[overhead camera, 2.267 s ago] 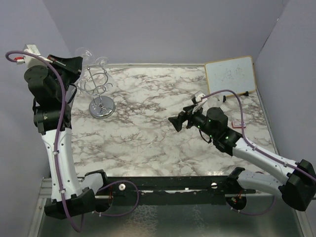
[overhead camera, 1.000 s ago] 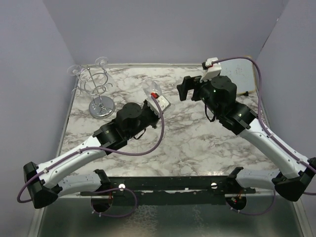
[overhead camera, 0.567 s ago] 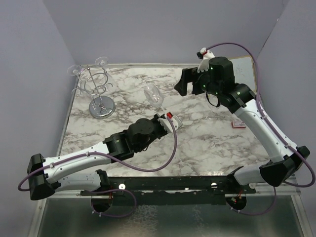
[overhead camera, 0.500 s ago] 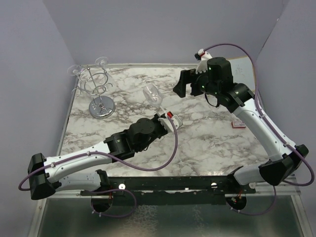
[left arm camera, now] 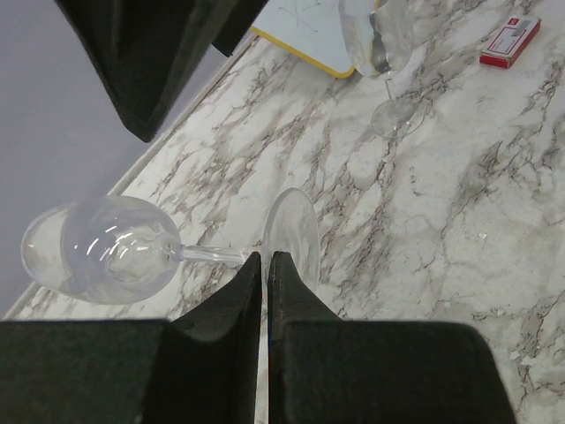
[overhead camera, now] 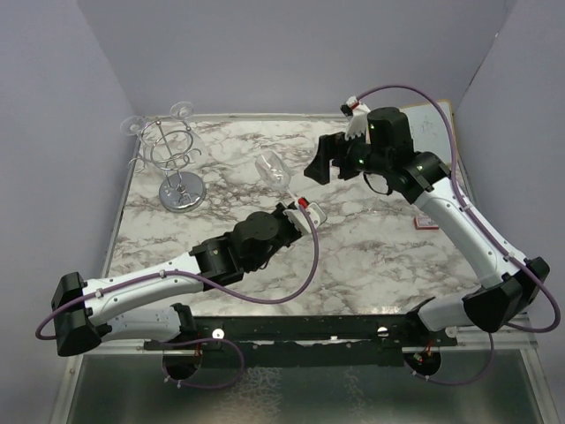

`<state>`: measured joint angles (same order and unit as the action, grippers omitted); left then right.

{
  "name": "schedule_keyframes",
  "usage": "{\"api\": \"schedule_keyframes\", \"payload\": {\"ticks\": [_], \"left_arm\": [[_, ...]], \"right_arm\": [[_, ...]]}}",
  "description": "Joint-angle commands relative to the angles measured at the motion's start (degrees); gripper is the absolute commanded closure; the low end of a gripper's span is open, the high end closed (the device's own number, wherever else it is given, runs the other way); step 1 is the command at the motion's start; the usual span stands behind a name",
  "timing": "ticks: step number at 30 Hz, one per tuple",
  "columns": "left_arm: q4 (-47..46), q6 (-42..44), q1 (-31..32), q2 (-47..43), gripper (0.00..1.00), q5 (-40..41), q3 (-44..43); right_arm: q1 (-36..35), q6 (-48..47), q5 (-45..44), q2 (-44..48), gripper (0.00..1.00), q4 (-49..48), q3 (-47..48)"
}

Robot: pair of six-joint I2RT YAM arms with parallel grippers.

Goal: Take the wine glass off the wine glass rack

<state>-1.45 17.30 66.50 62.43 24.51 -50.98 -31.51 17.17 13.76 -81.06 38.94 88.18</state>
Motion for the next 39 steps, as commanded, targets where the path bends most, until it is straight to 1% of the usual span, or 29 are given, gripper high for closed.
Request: {"api": "schedule_keyframes", "payload": {"ticks": [1,5,8,11,13,15,24,27,30,33,35,37,38,39], "left_arm": [[-3.23,-3.24,-0.17,-0.12,1.0,1.15,-1.2],[-3.13,-7.14,-2.58,-0.72,1.0,-1.15,-1.71],[-3.32,-10.61,-5.84,-1.86,1.0,-4.86,-1.89],[-3.45,-14.03,-9.28,-2.71,1.0,-9.28,-2.14],[-4.06,-15.85,-11.11,-3.17,1.0,-12.37,-2.2],[-4.61,-17.22,-12.37,-3.74,1.0,-14.54,-2.04],[-7.13,-21.34,-15.02,-5.46,1.0,-20.61,-1.43],[-7.77,-22.11,-15.33,-5.94,1.0,-21.85,-1.32],[-8.19,-22.64,-15.5,-6.33,1.0,-22.74,-1.09],[-8.47,-22.99,-15.67,-6.42,1.0,-23.68,-0.96],[-8.65,-23.16,-15.69,-6.27,1.0,-24.25,-0.98],[-8.7,-23.36,-15.7,-6.21,1.0,-24.82,-0.94],[-8.81,-23.36,-15.72,-6.25,1.0,-25.11,-0.88],[-8.87,-23.44,-15.69,-6.26,1.0,-25.36,-0.92]], "right_arm": [[3.89,-1.89,6.7,4.53,0.02,-7.74,-7.71],[8.63,-0.2,16.36,10.23,0.05,-20.12,-19.24],[10.26,0.73,24.12,13.38,0.05,-27.35,-24.75],[10.54,2.23,33.53,13.88,0.06,-33.87,-28.46],[10.5,4.22,41.59,13.06,0.07,-39.17,-30.77],[10.5,6.36,47.42,11.7,0.1,-45.13,-32.6],[10.5,13.39,50.54,7.54,0.19,-59.95,-36.78],[10.51,17.07,52.2,6.44,0.23,-67.92,-39.03],[10.37,18.7,52.81,5.77,0.27,-73.92,-40.88],[10.25,21.07,53.2,5.57,0.35,-81.33,-43.41],[10.12,22.86,53.36,5.28,0.37,-86.06,-44.75],[9.98,23.42,52.9,4.58,0.39,-87.75,-45.08],[10.02,23.39,52.98,4.0,0.43,-87.82,-44.89],[9.98,23.64,53.05,3.46,0.5,-88.06,-44.62]]}}
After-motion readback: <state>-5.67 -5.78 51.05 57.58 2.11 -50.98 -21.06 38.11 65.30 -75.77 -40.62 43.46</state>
